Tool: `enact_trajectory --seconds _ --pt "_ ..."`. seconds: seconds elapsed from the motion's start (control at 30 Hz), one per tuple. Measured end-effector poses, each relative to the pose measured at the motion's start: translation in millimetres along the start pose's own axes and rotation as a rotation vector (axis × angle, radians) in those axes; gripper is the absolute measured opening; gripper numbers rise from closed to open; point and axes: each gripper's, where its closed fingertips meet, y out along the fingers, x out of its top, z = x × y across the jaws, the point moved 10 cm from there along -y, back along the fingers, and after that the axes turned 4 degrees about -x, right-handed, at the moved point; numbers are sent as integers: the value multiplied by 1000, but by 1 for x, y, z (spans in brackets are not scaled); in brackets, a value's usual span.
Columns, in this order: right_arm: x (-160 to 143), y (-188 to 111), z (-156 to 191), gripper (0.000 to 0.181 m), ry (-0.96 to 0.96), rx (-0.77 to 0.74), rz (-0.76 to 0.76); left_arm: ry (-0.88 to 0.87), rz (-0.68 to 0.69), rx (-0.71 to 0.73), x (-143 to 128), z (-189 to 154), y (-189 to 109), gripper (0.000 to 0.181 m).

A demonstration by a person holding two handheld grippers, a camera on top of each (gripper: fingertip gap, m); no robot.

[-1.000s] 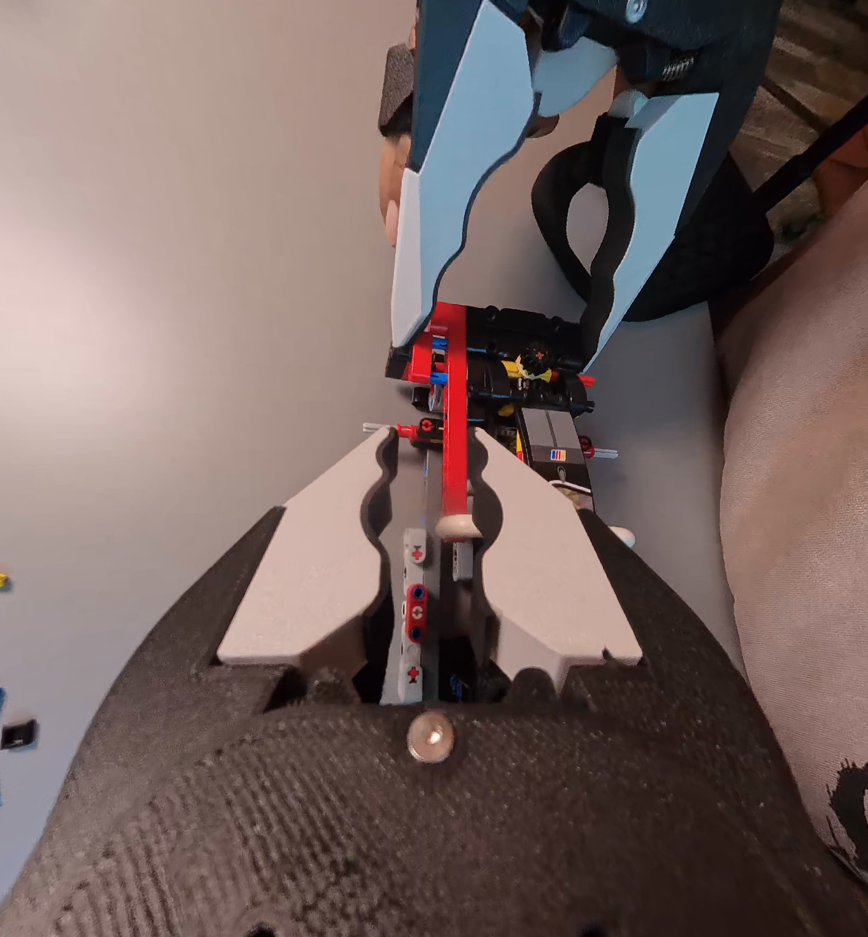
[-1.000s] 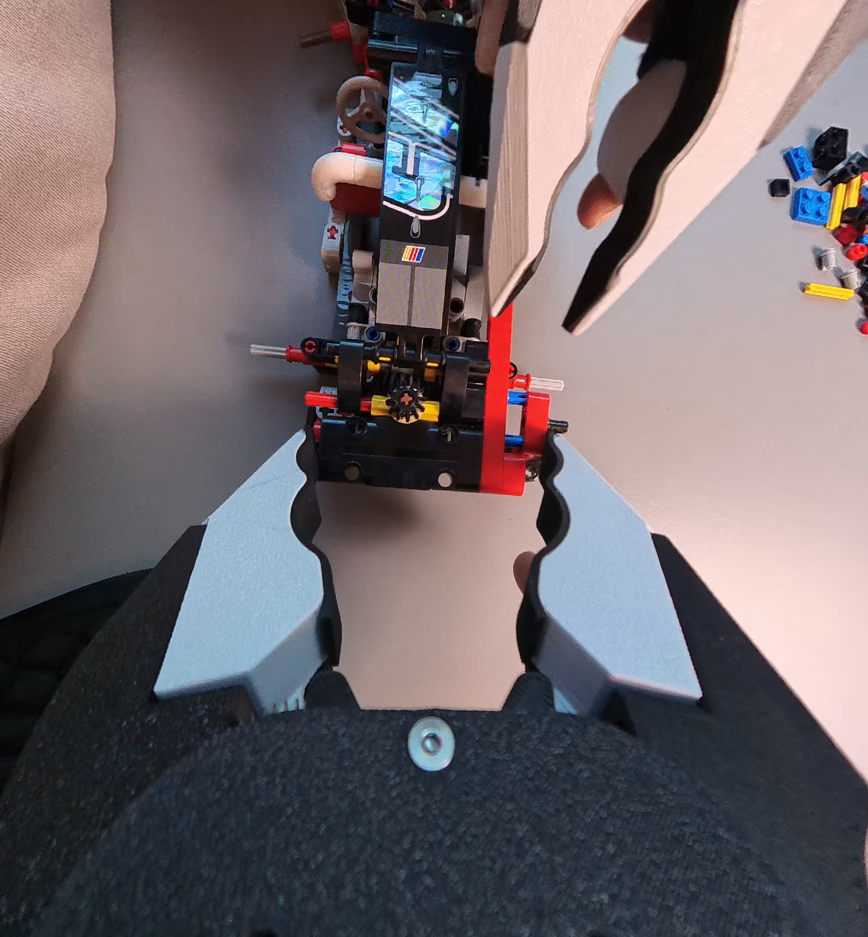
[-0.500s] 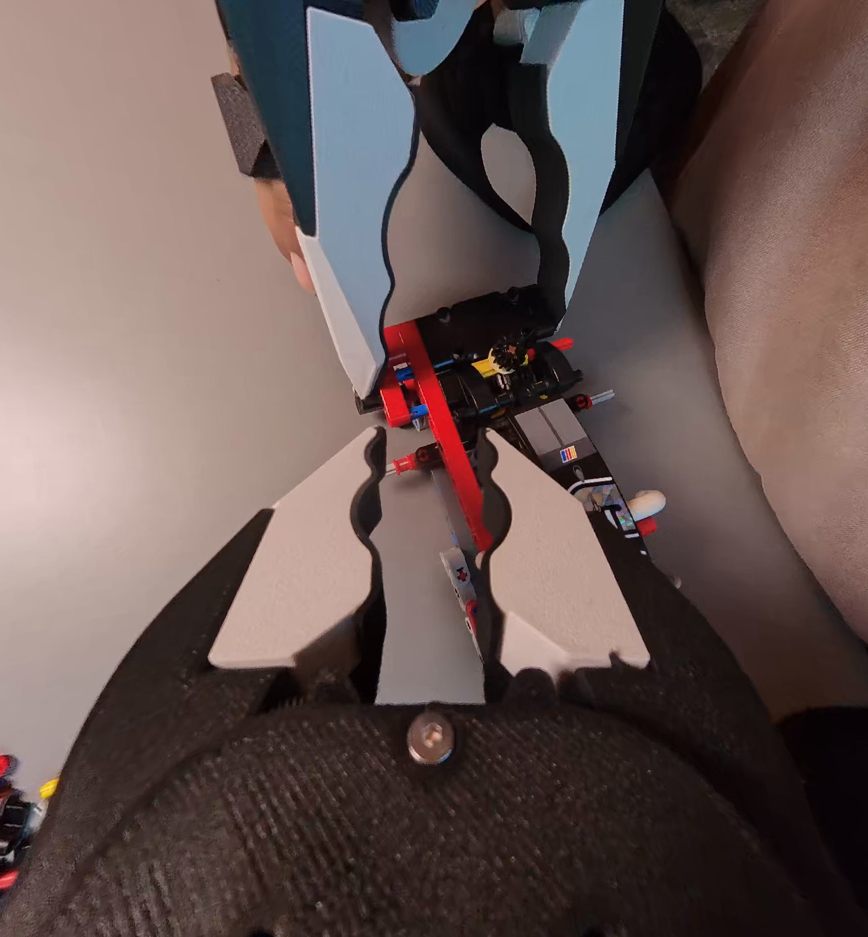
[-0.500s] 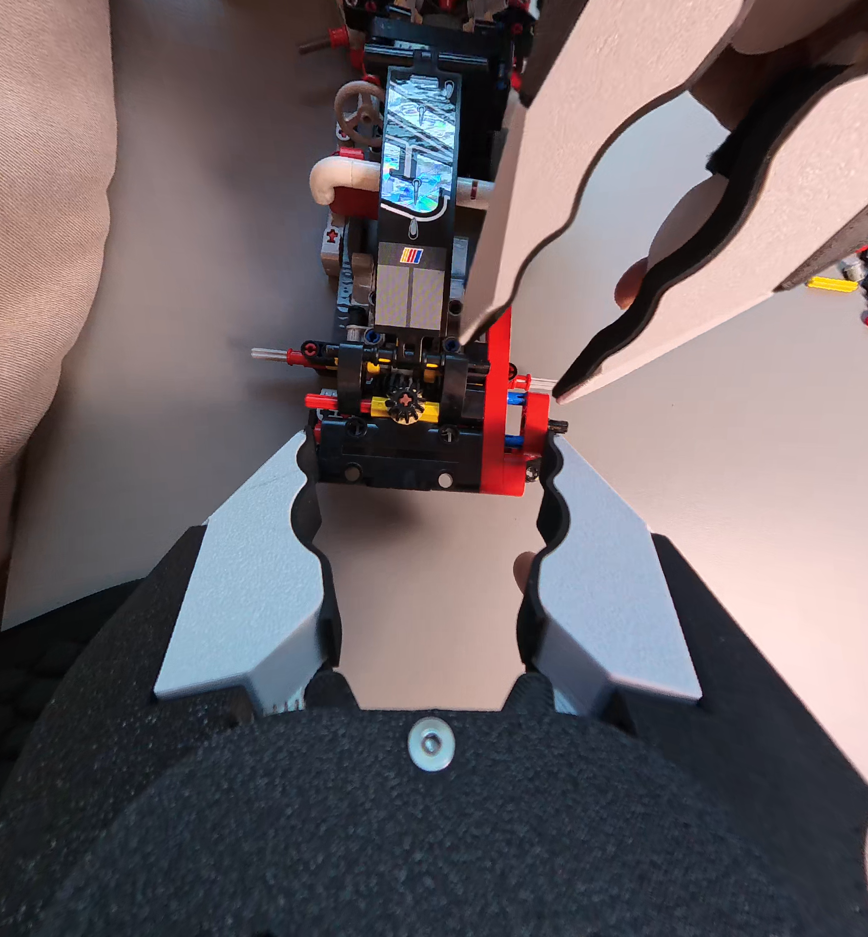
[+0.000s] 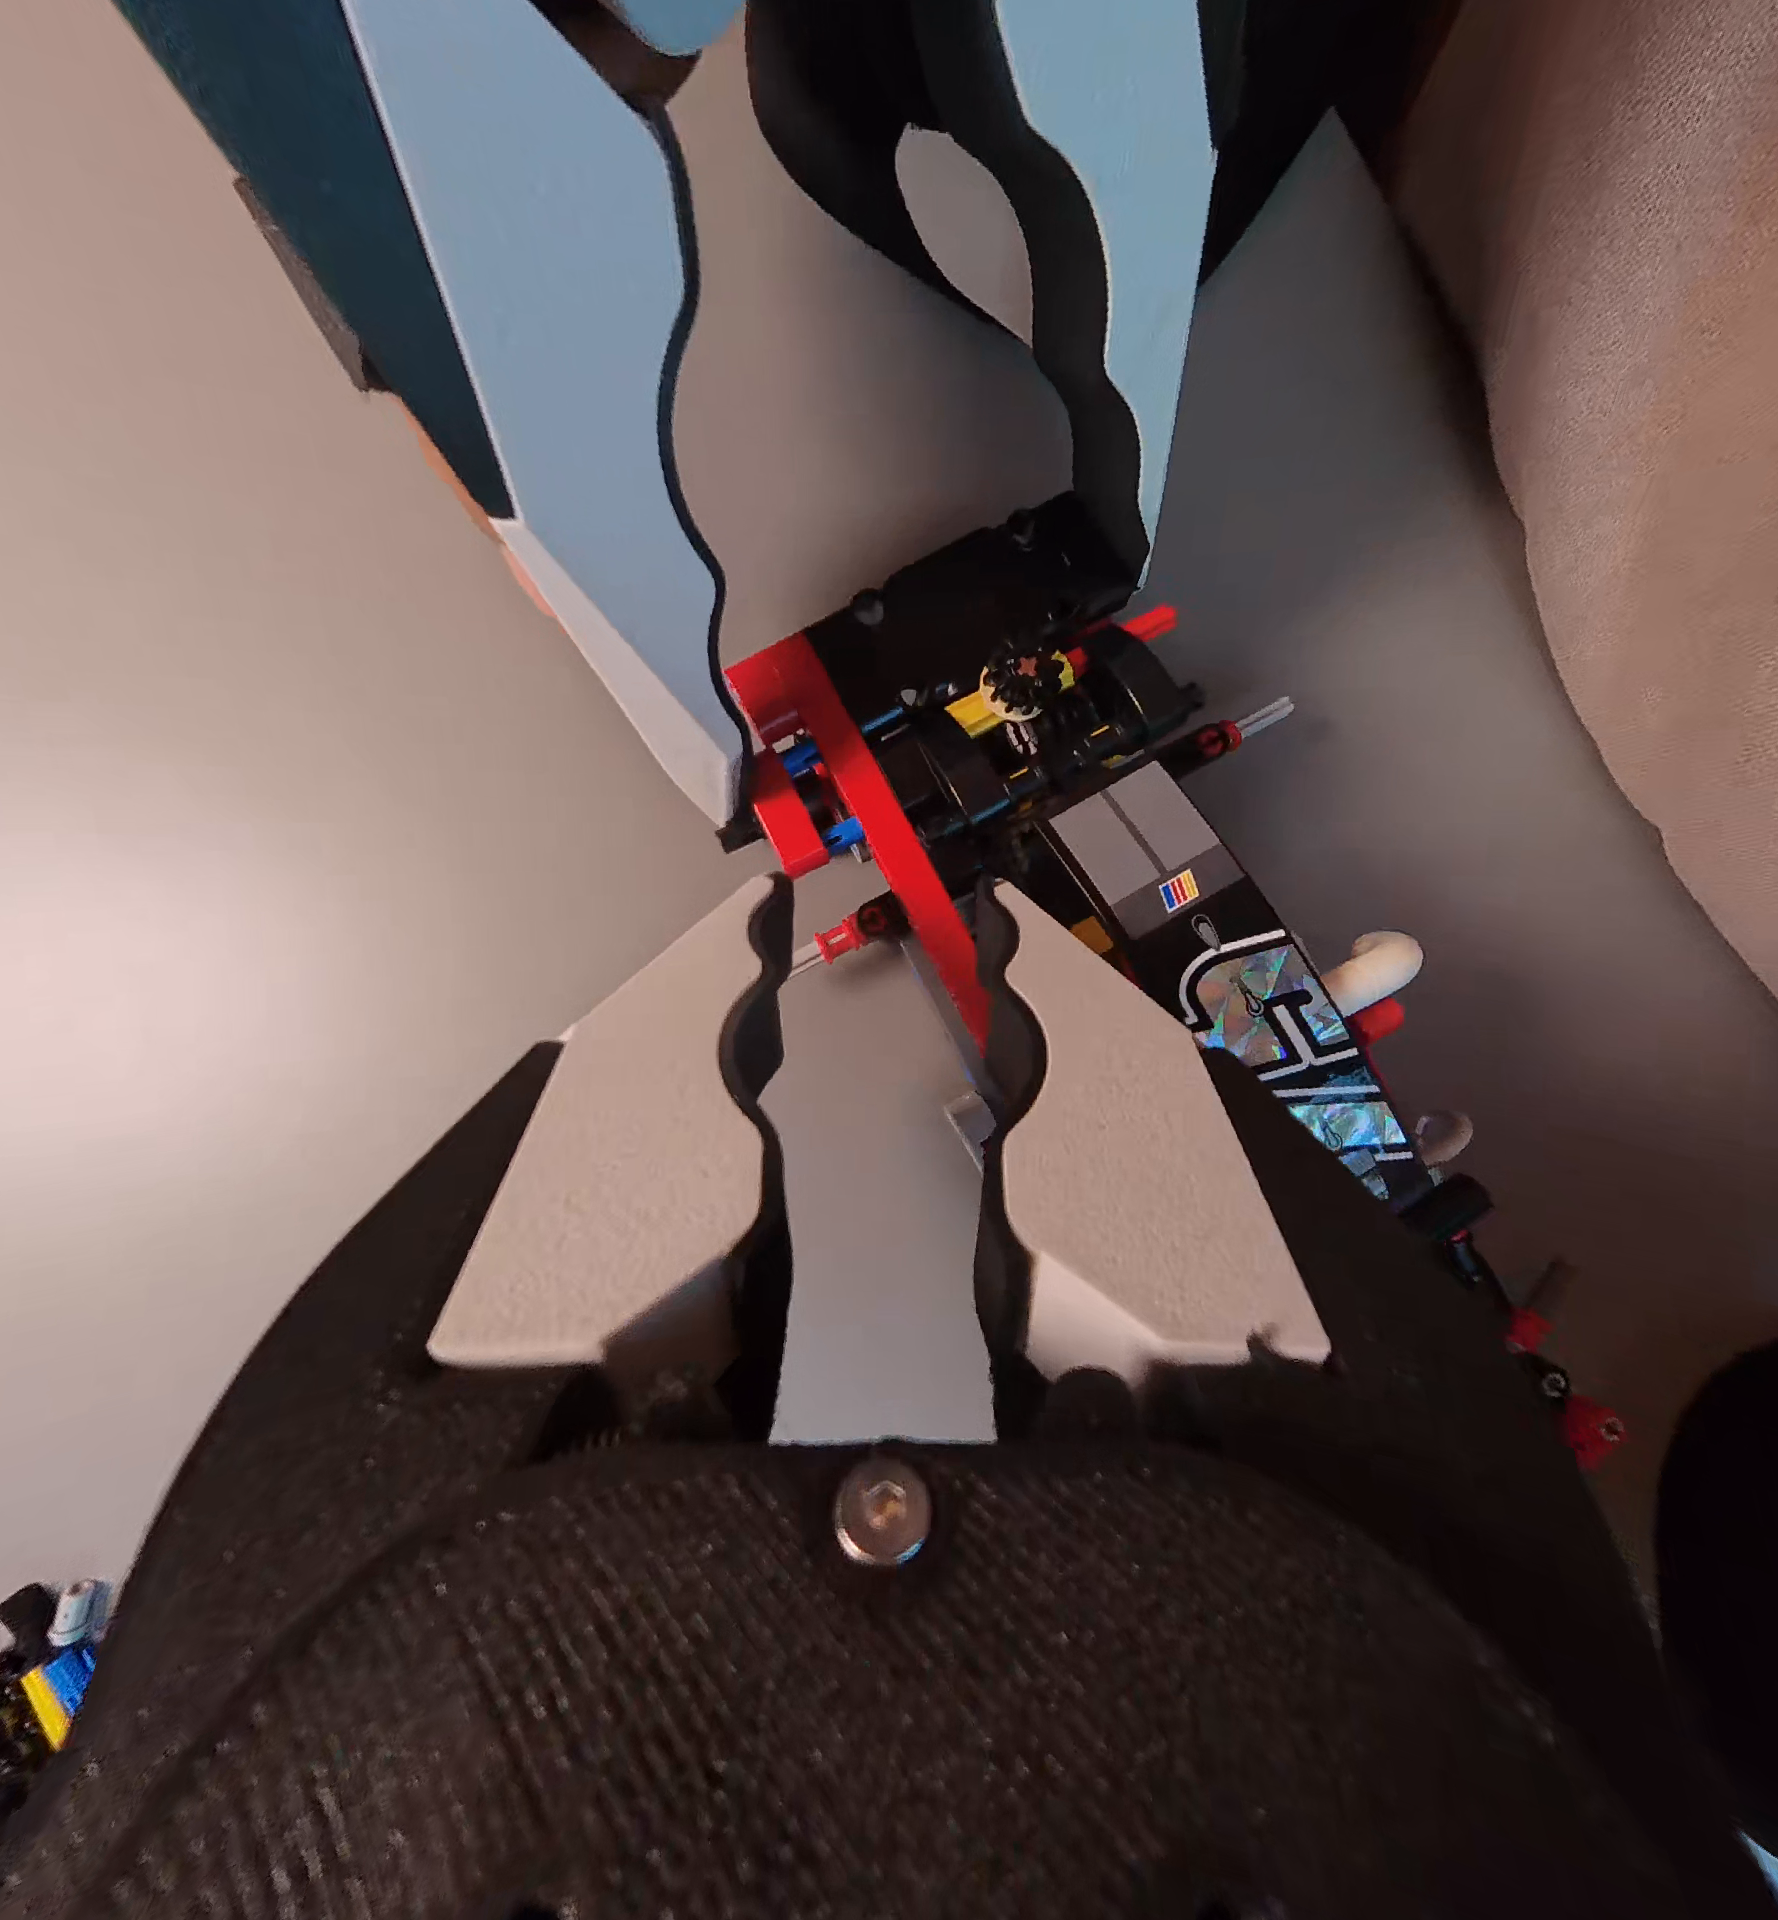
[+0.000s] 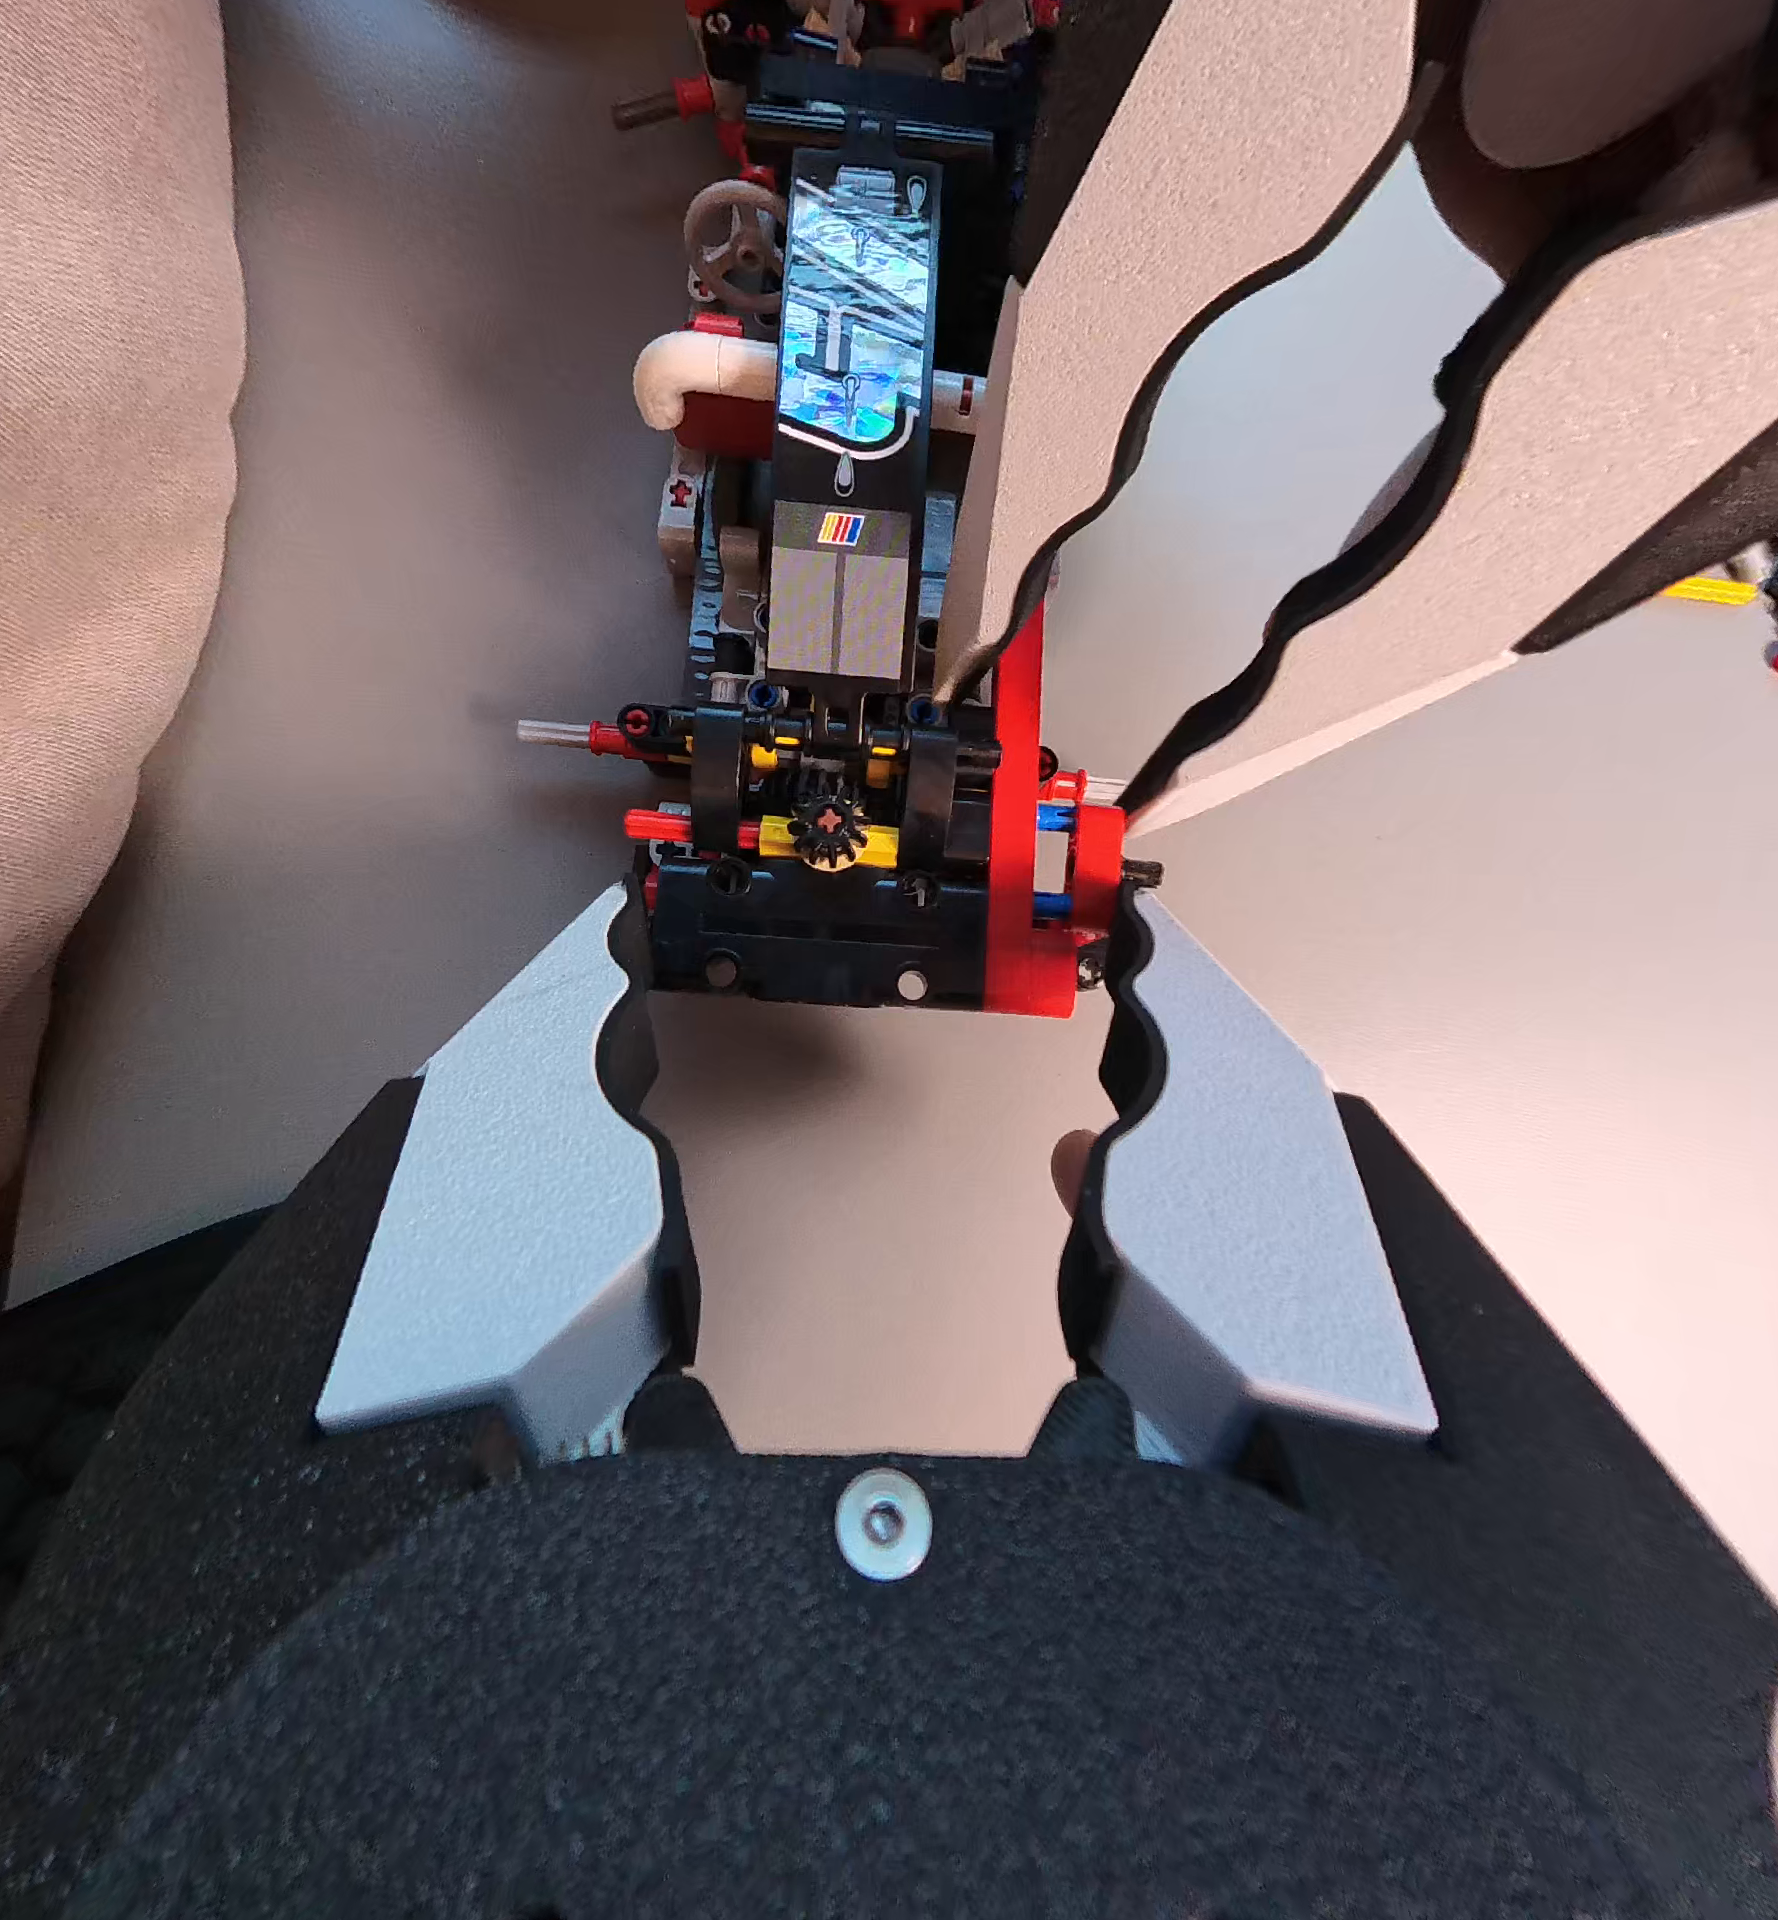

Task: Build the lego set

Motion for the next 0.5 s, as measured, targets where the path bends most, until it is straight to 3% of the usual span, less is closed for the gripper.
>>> enact_trajectory --seconds 0.03,0.5 --pt "0 0 0 86 -2 1 1 2 1 -3 0 0 0 33" --pt "-1 -1 1 86 7 16 -13 76 -1 -57 1 5 2 31"
